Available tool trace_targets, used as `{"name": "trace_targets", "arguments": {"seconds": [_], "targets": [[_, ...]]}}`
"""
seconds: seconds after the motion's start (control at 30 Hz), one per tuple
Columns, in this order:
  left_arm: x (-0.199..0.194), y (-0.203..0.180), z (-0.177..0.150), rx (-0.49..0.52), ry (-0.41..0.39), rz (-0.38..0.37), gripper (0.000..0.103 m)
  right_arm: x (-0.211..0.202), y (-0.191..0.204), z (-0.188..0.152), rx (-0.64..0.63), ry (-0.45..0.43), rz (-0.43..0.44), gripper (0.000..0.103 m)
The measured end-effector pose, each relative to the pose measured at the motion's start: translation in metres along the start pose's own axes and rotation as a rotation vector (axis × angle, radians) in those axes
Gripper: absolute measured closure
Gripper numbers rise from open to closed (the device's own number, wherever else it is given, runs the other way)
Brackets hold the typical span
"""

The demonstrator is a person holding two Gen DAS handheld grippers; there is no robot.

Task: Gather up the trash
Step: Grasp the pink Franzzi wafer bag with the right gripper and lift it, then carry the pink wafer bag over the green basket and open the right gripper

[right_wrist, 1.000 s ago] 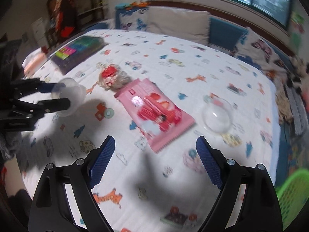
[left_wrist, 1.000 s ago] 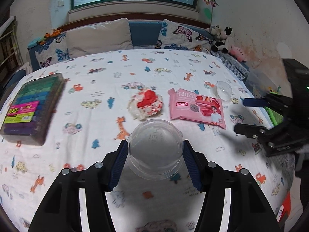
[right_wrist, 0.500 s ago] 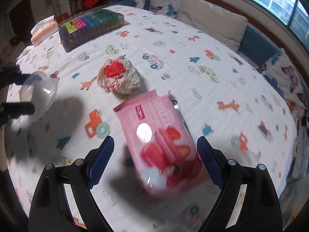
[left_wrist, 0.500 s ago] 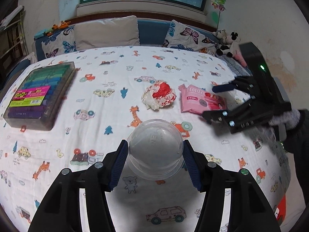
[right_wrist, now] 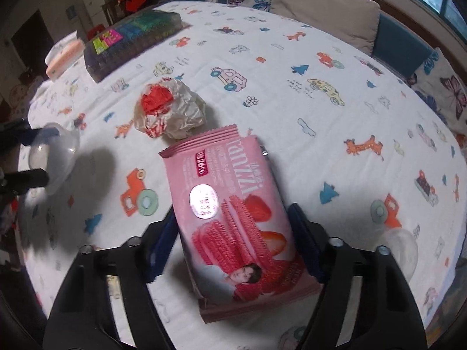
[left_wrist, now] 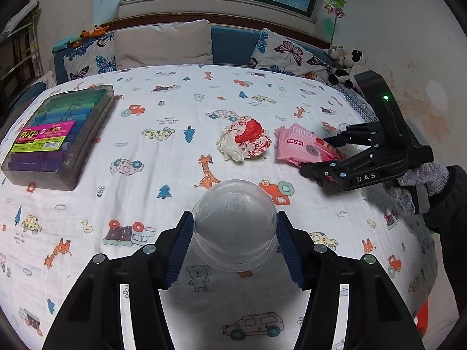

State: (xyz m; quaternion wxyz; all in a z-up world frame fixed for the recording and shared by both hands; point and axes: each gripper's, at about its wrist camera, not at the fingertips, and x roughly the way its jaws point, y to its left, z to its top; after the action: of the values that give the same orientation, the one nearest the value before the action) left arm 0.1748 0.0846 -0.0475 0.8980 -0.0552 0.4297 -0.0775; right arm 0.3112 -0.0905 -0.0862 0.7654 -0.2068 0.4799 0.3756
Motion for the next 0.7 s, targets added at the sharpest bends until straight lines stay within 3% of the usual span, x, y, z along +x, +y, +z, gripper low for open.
{"name": "trace_targets", "arguments": {"seconds": [0.43,0.7], "targets": [[-0.016,-0.018,0.001,0.025,-0.035,-0.021,0.047,-0.043,0.019,-0.037,0.157,-0.089,-0.036,0.041],[-0.023,-0.047,0.004,0.074,-0.06,-0.066,0.047,-0.08,0.027,-0.072,0.271,-0.15,-0.104,0.041]]}}
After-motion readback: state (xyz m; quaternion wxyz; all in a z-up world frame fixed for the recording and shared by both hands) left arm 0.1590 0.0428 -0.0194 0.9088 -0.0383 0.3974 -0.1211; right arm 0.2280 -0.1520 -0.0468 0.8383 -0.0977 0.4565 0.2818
